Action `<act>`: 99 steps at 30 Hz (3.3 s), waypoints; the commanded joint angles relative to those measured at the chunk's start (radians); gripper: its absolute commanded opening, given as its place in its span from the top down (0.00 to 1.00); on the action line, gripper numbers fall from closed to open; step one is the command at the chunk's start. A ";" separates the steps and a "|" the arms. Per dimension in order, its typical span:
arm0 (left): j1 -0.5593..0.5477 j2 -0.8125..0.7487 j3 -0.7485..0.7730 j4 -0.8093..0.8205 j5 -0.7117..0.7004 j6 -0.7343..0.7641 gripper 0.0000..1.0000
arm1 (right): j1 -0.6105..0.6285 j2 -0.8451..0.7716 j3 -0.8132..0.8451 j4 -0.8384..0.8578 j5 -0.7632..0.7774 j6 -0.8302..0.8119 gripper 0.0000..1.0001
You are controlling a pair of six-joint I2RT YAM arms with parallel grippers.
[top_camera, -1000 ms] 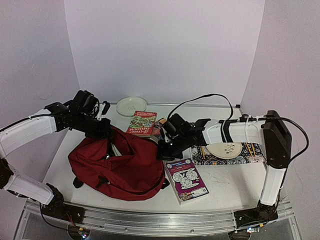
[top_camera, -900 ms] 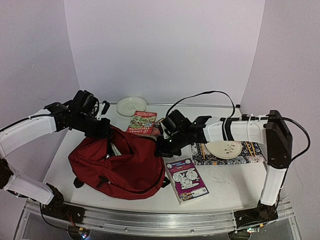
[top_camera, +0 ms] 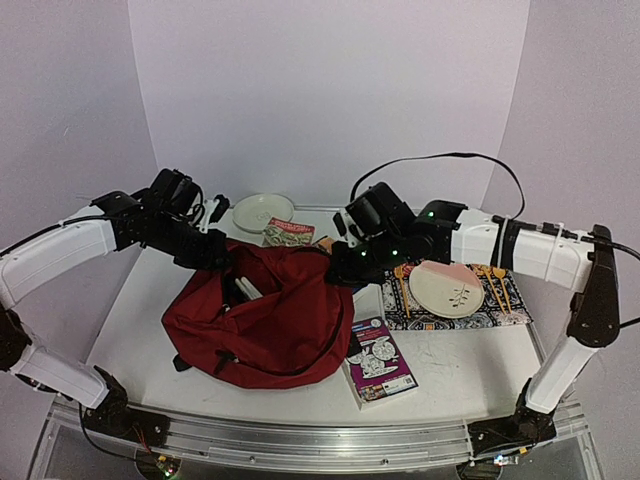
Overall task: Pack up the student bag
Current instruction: Put down the student bag with the book, then grab the student bag from the lower front pocket.
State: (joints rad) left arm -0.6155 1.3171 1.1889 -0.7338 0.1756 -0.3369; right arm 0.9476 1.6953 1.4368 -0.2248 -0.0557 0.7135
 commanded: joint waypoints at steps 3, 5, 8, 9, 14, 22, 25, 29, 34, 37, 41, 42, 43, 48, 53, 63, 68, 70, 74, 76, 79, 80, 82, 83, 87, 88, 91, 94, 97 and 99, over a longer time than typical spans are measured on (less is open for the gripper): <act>-0.071 0.042 -0.008 0.136 0.091 -0.056 1.00 | -0.013 -0.081 -0.090 -0.058 0.125 -0.013 1.00; -0.113 0.078 -0.007 0.168 0.085 -0.075 1.00 | -0.013 -0.077 -0.095 -0.067 0.133 -0.016 1.00; -0.169 0.132 0.026 0.189 0.074 -0.085 1.00 | -0.014 -0.086 -0.083 -0.085 0.149 -0.021 1.00; -0.178 0.143 0.044 0.190 0.072 -0.086 1.00 | -0.014 -0.094 -0.077 -0.091 0.155 -0.022 1.00; -0.182 0.170 0.087 0.201 0.051 -0.076 1.00 | -0.014 -0.148 -0.064 -0.121 0.173 -0.028 1.00; -0.195 0.265 0.105 0.256 0.075 -0.085 1.00 | -0.013 -0.156 -0.151 -0.165 0.217 -0.014 0.96; -0.196 0.280 0.085 0.279 0.071 -0.090 1.00 | -0.013 -0.142 -0.192 -0.170 0.232 -0.008 0.96; -0.197 0.300 0.075 0.310 0.089 -0.113 1.00 | -0.012 -0.110 -0.167 -0.218 0.256 -0.026 0.91; -0.199 0.281 0.058 0.329 0.085 -0.135 0.90 | 0.010 -0.069 -0.044 -0.300 0.310 -0.091 0.80; -0.196 0.222 0.019 0.329 0.038 -0.140 0.81 | 0.032 -0.056 0.032 -0.346 0.348 -0.118 0.73; -0.171 0.109 -0.061 0.304 -0.006 -0.158 0.68 | 0.054 -0.053 0.101 -0.399 0.392 -0.137 0.63; -0.158 0.085 -0.077 0.288 -0.010 -0.160 0.65 | 0.062 -0.051 0.119 -0.405 0.399 -0.150 0.60; -0.146 0.059 -0.092 0.273 -0.013 -0.160 0.62 | 0.070 -0.047 0.134 -0.407 0.404 -0.164 0.58; -0.121 -0.035 -0.154 0.198 -0.019 -0.127 0.54 | 0.114 0.000 0.203 -0.383 0.371 -0.256 0.51; -0.122 -0.112 -0.226 0.159 0.011 -0.151 0.46 | 0.148 0.096 0.250 -0.341 0.291 -0.304 0.47; -0.125 -0.225 -0.391 0.154 0.043 -0.401 0.26 | 0.169 0.228 0.319 -0.225 0.160 -0.296 0.47; -0.136 -0.251 -0.460 0.168 0.021 -0.517 0.21 | 0.175 0.251 0.340 -0.215 0.148 -0.303 0.47; -0.140 -0.267 -0.492 0.191 0.022 -0.572 0.19 | 0.175 0.248 0.334 -0.206 0.144 -0.303 0.47; -0.160 -0.301 -0.568 0.283 0.022 -0.696 0.17 | 0.175 0.225 0.299 -0.171 0.131 -0.318 0.46; -0.171 -0.320 -0.611 0.350 0.008 -0.764 0.17 | 0.175 0.204 0.269 -0.140 0.112 -0.339 0.45; -0.199 -0.328 -0.664 0.445 -0.023 -0.885 0.17 | 0.175 0.189 0.233 -0.121 0.094 -0.369 0.43; -0.214 -0.323 -0.672 0.486 -0.033 -0.921 0.17 | 0.175 0.185 0.226 -0.120 0.092 -0.378 0.43; -0.254 -0.295 -0.667 0.524 -0.081 -0.963 0.18 | 0.175 0.172 0.208 -0.113 0.091 -0.395 0.43; -0.269 -0.278 -0.653 0.530 -0.106 -0.971 0.18 | 0.175 0.165 0.198 -0.105 0.093 -0.401 0.42; -0.311 -0.198 -0.619 0.557 -0.190 -0.994 0.21 | 0.175 0.147 0.154 -0.069 0.087 -0.427 0.40; -0.319 -0.181 -0.616 0.565 -0.215 -1.003 0.23 | 0.175 0.144 0.147 -0.062 0.080 -0.435 0.40; -0.341 -0.141 -0.620 0.590 -0.260 -1.030 0.31 | 0.175 0.121 0.110 -0.035 0.064 -0.467 0.40; -0.364 -0.116 -0.623 0.615 -0.306 -1.046 0.43 | 0.175 0.087 0.058 -0.001 0.036 -0.503 0.40; -0.378 -0.091 -0.614 0.652 -0.332 -1.049 0.61 | 0.177 0.055 0.026 0.021 0.001 -0.527 0.39; -0.389 -0.077 -0.598 0.677 -0.345 -1.041 0.76 | 0.178 0.046 0.016 0.024 -0.017 -0.541 0.39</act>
State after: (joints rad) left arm -0.9842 1.2146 0.5347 -0.1695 -0.0931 -1.3676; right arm 1.1202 1.8042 1.4788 -0.2275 -0.0182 0.2272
